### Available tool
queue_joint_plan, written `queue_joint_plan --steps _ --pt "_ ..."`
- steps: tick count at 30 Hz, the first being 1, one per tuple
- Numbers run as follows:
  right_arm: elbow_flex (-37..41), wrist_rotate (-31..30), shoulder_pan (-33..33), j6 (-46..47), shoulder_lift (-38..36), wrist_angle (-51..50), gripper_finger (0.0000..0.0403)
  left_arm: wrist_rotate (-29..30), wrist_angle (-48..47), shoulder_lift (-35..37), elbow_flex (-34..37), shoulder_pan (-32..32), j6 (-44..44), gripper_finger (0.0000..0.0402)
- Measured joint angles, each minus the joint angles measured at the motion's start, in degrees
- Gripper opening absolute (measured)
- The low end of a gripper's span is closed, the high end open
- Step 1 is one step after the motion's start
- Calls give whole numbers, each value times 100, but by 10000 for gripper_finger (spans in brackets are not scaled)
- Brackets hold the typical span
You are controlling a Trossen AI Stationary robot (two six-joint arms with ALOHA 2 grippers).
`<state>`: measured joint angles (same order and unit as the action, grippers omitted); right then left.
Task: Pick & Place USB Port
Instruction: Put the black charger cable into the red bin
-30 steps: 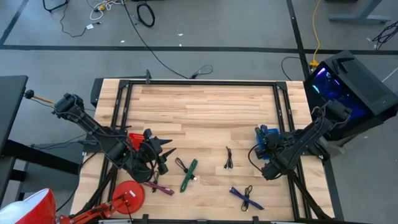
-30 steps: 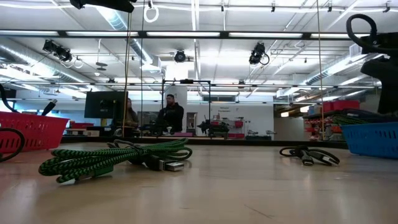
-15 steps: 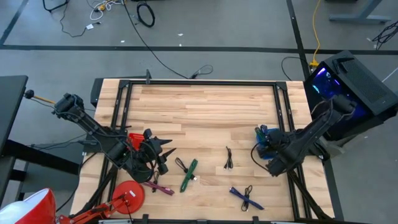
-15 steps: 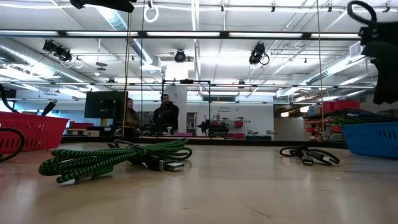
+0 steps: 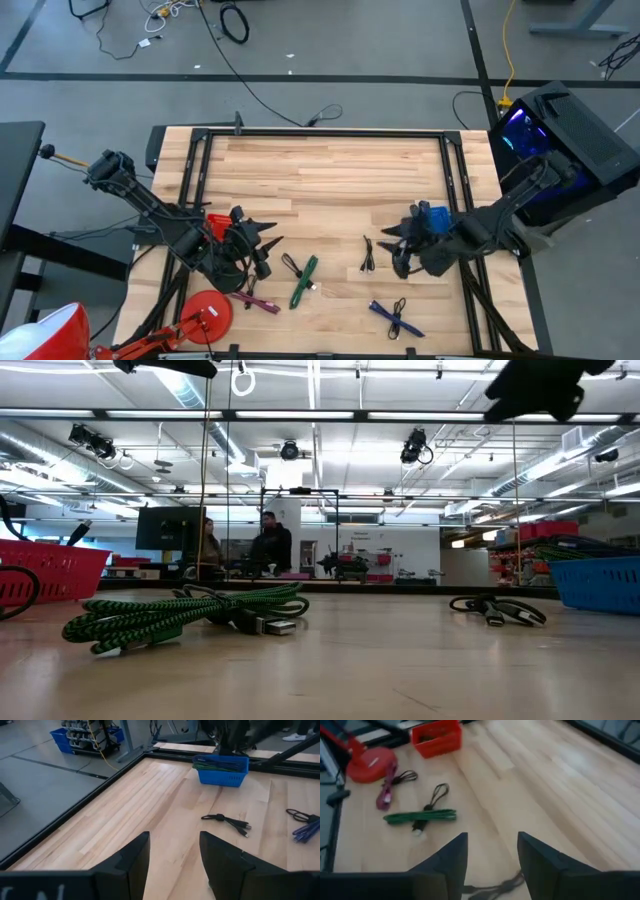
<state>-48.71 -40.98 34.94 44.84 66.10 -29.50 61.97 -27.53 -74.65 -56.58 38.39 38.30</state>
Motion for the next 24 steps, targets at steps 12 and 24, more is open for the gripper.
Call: queue_joint_plan --steps 12,24 --pt "7 1210 -735 916 1495 -187 160 -117 28 2 -2 -75 2 177" --pt "7 1672 -792 1637 2282 8 159 -161 25 1 -1 -72 0 177"
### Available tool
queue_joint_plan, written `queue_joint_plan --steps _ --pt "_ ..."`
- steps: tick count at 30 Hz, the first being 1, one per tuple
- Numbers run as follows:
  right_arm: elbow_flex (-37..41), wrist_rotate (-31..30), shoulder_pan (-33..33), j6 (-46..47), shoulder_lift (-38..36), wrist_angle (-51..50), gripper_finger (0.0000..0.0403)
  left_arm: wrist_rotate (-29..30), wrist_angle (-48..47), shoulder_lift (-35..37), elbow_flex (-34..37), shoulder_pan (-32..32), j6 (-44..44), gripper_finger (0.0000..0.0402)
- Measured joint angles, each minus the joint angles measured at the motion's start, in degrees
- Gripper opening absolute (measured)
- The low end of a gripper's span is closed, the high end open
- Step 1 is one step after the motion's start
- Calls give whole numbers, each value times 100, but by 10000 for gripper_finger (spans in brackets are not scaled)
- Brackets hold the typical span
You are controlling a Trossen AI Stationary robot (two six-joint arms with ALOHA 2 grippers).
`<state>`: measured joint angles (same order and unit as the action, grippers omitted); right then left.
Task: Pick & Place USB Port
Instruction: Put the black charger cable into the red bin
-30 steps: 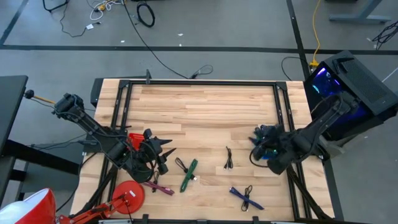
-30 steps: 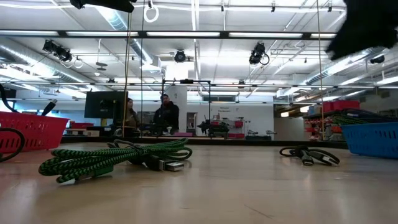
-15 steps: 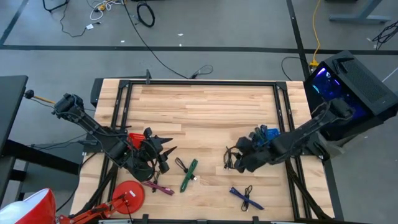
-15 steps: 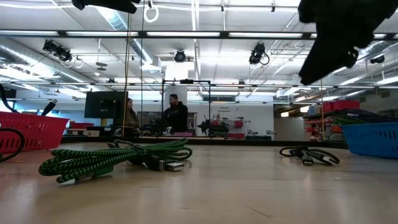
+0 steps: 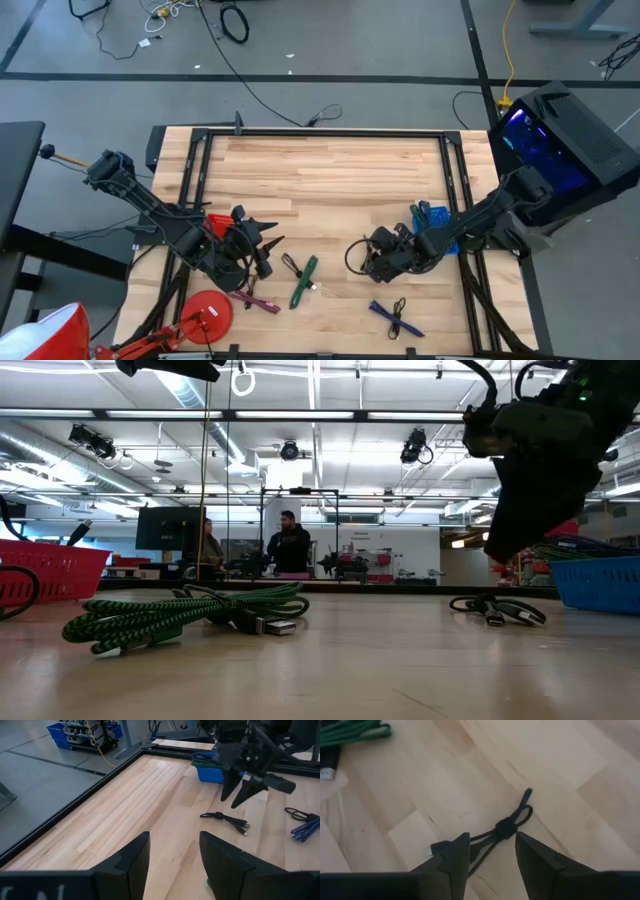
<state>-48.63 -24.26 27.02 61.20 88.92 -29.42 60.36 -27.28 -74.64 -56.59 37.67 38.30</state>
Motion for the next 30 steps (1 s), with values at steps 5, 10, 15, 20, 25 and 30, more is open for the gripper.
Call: queue_joint_plan --steps 5,10,15,20,25,30 --pt "1 137 1 49 331 211 159 -2 -1 0 -1 0 0 177" --pt "1 214 -3 136 536 353 159 -2 -1 -1 0 0 -2 177" --pt "1 277 -3 286 720 405 159 -2 -1 1 -1 0 -2 177" --pt "1 229 -8 300 959 638 158 -2 0 0 1 0 -4 177" --pt "-28 148 -19 276 1224 684 109 -2 -1 1 -1 0 -1 177" --pt "-31 180 -53 -121 1281 567 15 -61 -1 1 0 0 1 177"
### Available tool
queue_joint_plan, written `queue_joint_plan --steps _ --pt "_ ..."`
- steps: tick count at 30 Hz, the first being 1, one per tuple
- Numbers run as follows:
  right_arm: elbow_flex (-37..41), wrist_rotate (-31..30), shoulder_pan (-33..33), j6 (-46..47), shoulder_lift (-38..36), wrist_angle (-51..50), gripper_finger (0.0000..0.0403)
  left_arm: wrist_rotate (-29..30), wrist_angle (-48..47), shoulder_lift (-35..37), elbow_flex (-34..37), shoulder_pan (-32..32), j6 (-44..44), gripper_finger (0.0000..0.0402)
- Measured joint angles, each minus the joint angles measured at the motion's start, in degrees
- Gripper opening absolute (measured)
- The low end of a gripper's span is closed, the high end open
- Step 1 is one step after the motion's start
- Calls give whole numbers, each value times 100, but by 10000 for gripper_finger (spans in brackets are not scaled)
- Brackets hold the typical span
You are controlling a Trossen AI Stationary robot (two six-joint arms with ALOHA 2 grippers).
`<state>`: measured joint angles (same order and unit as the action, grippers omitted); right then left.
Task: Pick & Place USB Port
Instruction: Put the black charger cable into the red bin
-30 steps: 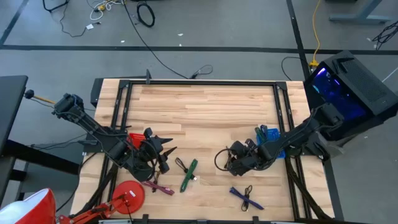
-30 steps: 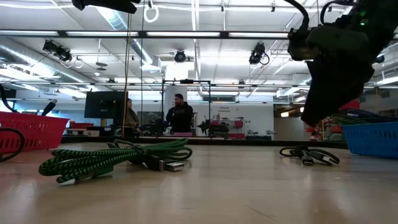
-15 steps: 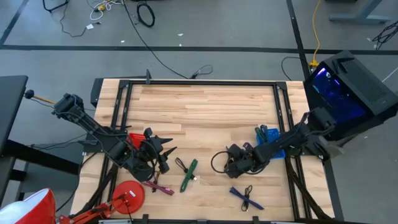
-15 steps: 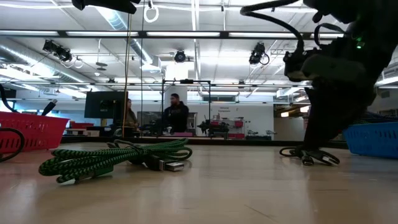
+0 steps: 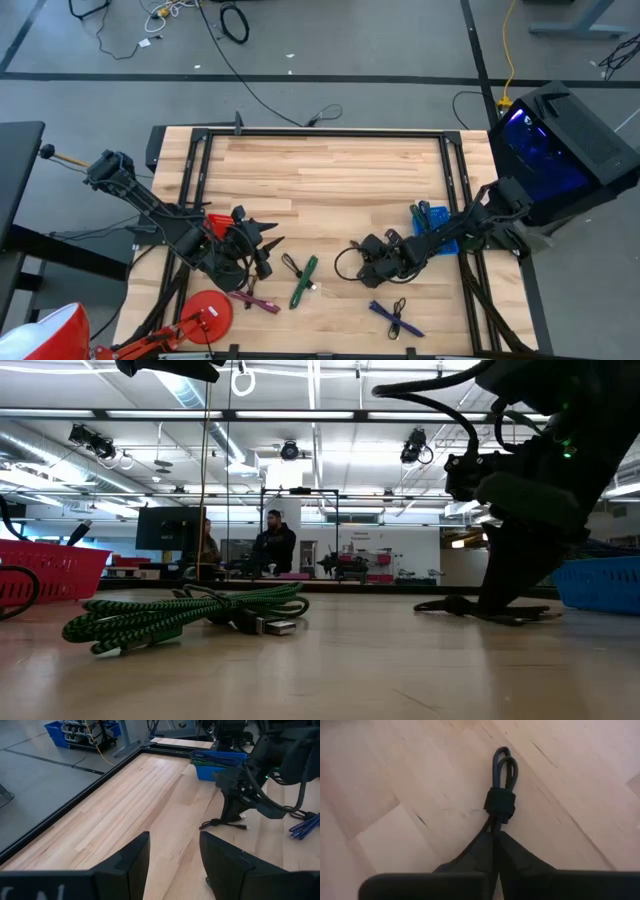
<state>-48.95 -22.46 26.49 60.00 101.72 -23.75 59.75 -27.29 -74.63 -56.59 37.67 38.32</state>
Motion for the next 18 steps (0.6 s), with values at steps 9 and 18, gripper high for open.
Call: queue_joint_plan --steps 9,18 --pt "39 -452 -569 -1567 -1288 -491 2 292 181 -1 1 -111 -24 177" --pt "39 -126 -1288 -4938 -2882 2300 1 -265 1626 -46 1 -958 -1973 177"
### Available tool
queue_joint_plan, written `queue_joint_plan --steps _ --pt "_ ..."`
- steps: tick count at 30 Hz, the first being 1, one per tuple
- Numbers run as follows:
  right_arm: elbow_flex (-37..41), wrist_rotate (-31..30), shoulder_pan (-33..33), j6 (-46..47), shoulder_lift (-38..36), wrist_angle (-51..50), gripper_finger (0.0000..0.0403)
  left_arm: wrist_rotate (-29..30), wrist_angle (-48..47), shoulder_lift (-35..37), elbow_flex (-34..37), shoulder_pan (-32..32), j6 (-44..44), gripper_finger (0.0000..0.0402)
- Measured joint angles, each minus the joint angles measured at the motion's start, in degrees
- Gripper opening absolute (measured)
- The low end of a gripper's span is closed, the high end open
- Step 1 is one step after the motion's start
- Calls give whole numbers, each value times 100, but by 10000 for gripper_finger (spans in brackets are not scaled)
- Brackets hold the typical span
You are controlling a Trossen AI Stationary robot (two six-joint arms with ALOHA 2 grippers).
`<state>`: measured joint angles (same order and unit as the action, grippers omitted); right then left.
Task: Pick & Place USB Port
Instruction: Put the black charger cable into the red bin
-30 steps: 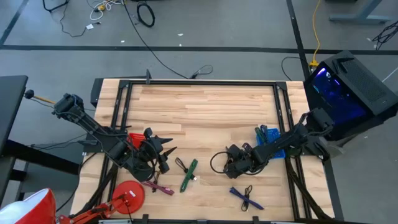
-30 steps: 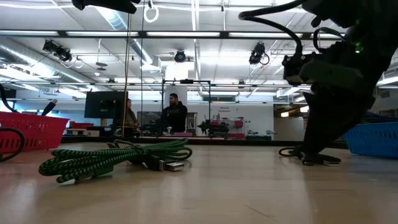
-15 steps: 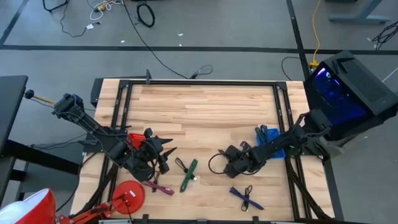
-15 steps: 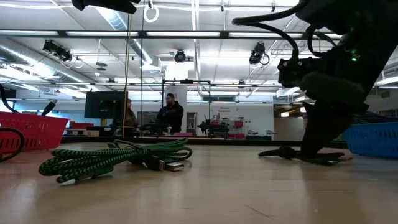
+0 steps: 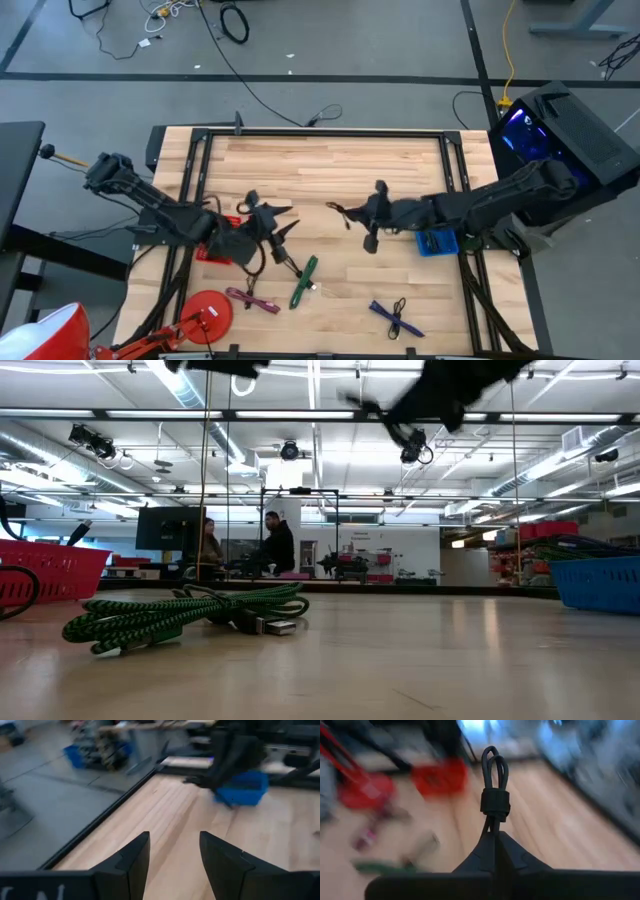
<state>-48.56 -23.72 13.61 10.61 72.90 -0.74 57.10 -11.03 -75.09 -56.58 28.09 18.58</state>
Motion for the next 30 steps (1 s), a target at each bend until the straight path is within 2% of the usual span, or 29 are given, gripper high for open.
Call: queue_joint_plan --steps 4,6,10,14,23,30 --pt "-4 688 -159 -826 -222 1154 1 -977 1368 2 -2 -408 -1344 177" --pt "-2 899 -184 -1107 -229 1348 0 -1530 2004 6 -2 -632 -1781 177" --pt "-2 1024 -200 -1402 -231 1787 0 -2365 2708 7 -2 -1067 -2169 177" --pt "-2 1258 -204 -1678 -231 2199 0 -3039 2917 7 -4 -1465 -2110 177" --pt "-2 1345 -448 -2044 -236 2630 0 -3970 3290 -3 -2 -1849 -1921 177" --pt "-2 1595 -620 -2037 -227 2801 0 -4109 4018 -400 -2 -1901 -1927 177"
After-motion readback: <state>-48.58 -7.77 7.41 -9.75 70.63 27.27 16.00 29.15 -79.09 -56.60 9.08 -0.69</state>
